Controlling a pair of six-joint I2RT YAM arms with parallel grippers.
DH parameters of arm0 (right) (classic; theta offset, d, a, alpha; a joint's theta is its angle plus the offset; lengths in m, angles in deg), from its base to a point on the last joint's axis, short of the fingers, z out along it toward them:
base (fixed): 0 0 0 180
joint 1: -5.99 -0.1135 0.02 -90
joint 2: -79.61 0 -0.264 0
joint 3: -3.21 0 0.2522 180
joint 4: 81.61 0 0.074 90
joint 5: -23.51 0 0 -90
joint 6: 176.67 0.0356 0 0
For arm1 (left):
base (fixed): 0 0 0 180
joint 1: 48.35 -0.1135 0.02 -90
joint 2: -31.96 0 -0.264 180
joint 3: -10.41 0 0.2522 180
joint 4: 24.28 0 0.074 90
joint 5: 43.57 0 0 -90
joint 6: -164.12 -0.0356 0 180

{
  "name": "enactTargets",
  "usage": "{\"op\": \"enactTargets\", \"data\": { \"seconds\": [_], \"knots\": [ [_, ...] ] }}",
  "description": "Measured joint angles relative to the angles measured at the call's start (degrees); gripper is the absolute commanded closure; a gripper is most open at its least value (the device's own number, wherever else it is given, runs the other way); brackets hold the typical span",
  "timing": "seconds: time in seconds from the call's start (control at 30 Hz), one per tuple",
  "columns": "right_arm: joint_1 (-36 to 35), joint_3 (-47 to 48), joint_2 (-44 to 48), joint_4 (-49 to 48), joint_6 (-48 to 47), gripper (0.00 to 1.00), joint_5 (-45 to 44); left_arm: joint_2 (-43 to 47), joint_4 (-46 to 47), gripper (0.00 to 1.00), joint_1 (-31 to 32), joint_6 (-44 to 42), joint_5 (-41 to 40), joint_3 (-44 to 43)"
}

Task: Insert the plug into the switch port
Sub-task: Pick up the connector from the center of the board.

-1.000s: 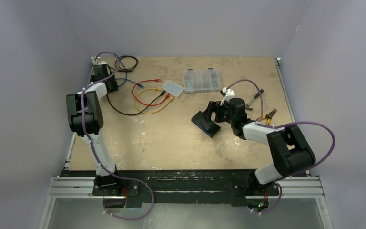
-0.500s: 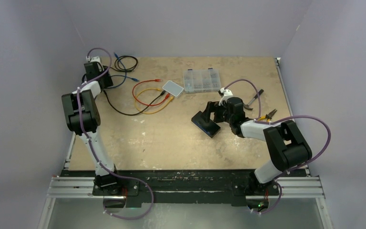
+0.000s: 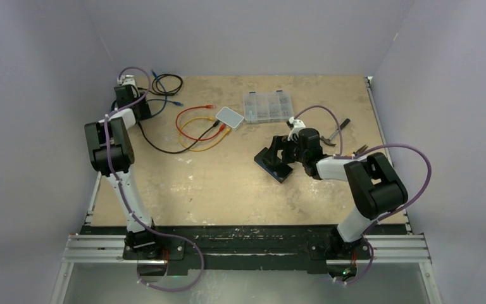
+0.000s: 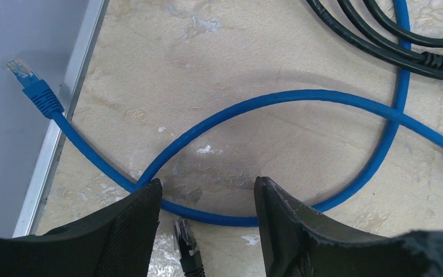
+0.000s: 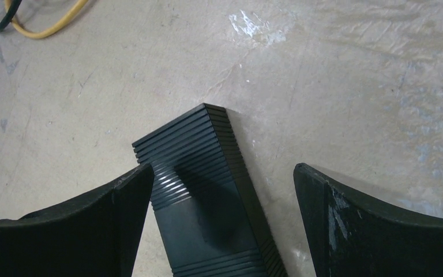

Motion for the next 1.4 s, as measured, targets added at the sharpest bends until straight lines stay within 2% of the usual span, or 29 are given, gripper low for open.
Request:
{"op": "enactTargets", "data": {
  "seconds": [0.2, 0.37, 0.73, 1.0, 1.13, 1.3, 1.33, 1.4],
  "knots": [
    [0.0, 2.4, -2.7, -0.4, -0.4, 0.06, 1.9, -0.2, 1.9, 0.4, 0.0, -1.4, -1.6, 0.2],
    [0.0, 2.5, -3.0, -0.8, -0.5, 0.06, 2.9, 1.6, 6.6, 0.39, 0.1, -3.0, -3.1, 4.7],
    [0.0, 2.5, -3.0, -0.7, -0.7, 0.06, 3.0, 3.0, 12.3, 0.37, 0.0, -4.6, -8.7, 7.9],
    [0.0, 2.5, -3.0, -0.7, -0.8, 0.06, 3.2, 2.6, 12.4, 0.41, -0.6, -5.2, -10.4, 8.2],
    [0.0, 2.5, -3.0, -0.7, -0.8, 0.06, 3.2, 1.2, 13.0, 0.52, -1.1, -5.0, -10.0, 7.9],
    [0.0, 2.5, -3.0, -0.7, -0.9, 0.06, 3.7, -0.2, 12.5, 0.92, -1.1, -5.1, -8.2, 6.0],
    [0.0, 2.5, -3.0, -0.7, -0.9, 0.06, 4.0, -0.4, 12.4, 0.97, -1.1, -5.0, -7.8, 5.8],
    [0.0, 2.6, -3.1, -0.7, -0.9, 0.06, 4.5, -0.6, 12.5, 1.0, -1.1, -5.3, -7.4, 5.5]
  ]
}}
